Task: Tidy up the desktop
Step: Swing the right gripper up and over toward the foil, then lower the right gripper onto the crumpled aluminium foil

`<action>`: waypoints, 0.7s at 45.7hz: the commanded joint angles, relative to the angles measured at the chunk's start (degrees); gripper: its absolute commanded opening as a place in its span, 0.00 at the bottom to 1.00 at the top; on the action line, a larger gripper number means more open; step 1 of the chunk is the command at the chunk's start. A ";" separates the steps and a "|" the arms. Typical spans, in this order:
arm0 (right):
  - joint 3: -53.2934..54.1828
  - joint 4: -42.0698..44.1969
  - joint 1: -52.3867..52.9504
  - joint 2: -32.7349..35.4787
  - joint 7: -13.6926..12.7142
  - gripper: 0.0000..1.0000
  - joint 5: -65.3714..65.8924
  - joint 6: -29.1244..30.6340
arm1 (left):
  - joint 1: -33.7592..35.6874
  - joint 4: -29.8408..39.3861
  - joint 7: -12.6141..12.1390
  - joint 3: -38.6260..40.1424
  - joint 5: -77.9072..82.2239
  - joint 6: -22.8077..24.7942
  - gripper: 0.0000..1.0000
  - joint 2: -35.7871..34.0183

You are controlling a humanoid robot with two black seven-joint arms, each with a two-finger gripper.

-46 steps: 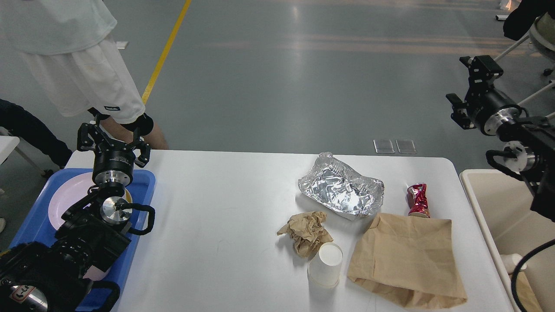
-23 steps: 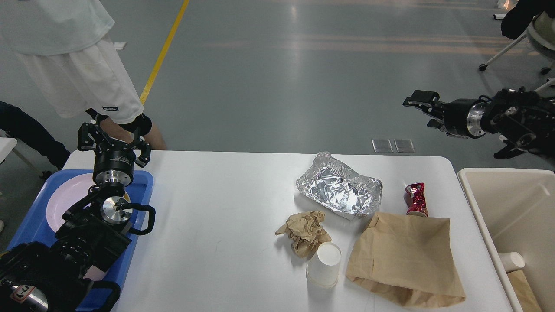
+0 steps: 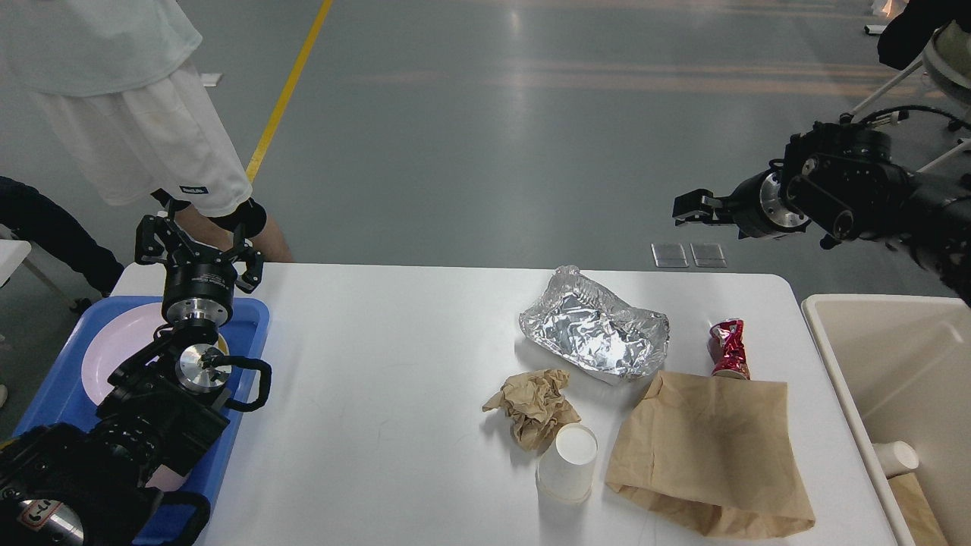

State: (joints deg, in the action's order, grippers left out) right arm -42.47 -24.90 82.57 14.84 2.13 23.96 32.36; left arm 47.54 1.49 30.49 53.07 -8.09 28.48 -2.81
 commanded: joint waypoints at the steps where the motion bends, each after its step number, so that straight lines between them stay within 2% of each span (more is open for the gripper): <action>1: -0.51 -4.19 2.59 -0.33 -0.02 1.00 -0.23 0.59 | 0.01 0.00 0.00 0.01 0.00 0.00 0.96 0.00; 12: -0.42 -12.18 5.23 1.07 -0.02 1.00 -0.32 6.04 | -0.07 0.00 0.00 0.01 0.00 0.00 0.96 0.00; 15: -0.60 -14.56 7.33 3.26 -0.02 1.00 -0.32 9.81 | 0.01 0.00 -0.08 0.01 0.00 0.00 0.96 0.00; 22: -3.93 -21.67 15.59 5.55 -0.02 1.00 -0.32 22.64 | 0.01 0.00 0.00 0.01 0.00 0.00 0.96 0.00; 27: -6.75 -24.05 22.98 6.08 0.33 1.00 -0.49 22.64 | 0.01 0.00 0.00 0.01 0.00 0.00 0.96 0.00; 32: -5.96 -22.74 22.73 6.87 0.42 1.00 -0.84 22.64 | 0.01 0.00 0.00 0.01 0.00 0.00 0.96 0.00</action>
State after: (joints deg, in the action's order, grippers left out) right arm -48.73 -48.34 104.71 20.89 2.44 23.43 54.84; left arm 47.54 1.49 30.47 53.09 -8.09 28.48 -2.81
